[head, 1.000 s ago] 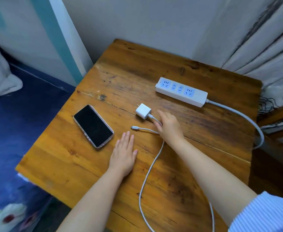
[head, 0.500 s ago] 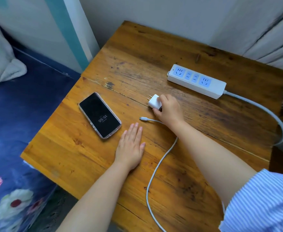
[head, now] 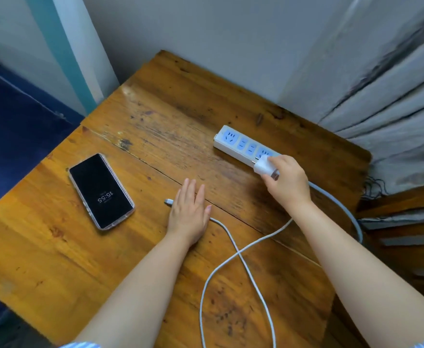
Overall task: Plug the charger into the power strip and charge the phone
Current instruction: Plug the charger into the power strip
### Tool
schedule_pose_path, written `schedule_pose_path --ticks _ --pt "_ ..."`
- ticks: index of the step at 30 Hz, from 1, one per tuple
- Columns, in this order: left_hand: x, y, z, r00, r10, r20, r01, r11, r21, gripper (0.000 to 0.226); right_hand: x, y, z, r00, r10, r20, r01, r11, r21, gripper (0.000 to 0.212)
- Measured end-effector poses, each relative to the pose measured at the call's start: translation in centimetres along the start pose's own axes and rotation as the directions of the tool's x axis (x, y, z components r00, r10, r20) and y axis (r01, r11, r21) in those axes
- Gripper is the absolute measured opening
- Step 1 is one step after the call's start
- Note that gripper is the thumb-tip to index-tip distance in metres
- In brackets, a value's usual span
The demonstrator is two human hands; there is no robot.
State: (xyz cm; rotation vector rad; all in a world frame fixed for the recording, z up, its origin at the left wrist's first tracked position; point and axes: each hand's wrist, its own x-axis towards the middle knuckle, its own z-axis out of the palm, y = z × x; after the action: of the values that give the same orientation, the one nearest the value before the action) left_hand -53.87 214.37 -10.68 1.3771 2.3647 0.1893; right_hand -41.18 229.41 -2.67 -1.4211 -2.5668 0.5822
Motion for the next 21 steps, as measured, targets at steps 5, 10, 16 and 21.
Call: schedule_pose_path --ticks 5,10,16,21 --pt "1.0 0.0 0.7 1.0 -0.01 -0.008 0.011 0.999 0.035 0.057 2.5 0.2 -0.7 0.997 -0.056 0.044 0.062 0.989 -0.136 0.033" --pt "1.0 0.0 0.8 0.999 -0.028 -0.035 0.028 1.0 -0.007 0.056 4.9 -0.4 -1.3 0.982 -0.083 0.169 0.123 0.963 -0.24 0.034" --pt "1.2 -0.1 0.6 0.998 -0.052 -0.021 0.052 0.999 -0.003 0.057 6.9 -1.5 -2.1 0.95 -0.079 0.303 0.183 0.925 -0.332 0.034" --pt "1.3 0.1 0.5 0.998 -0.065 -0.014 0.065 0.998 -0.004 0.057 8.3 -3.0 -2.3 0.925 -0.022 0.378 0.177 0.908 -0.38 0.021"
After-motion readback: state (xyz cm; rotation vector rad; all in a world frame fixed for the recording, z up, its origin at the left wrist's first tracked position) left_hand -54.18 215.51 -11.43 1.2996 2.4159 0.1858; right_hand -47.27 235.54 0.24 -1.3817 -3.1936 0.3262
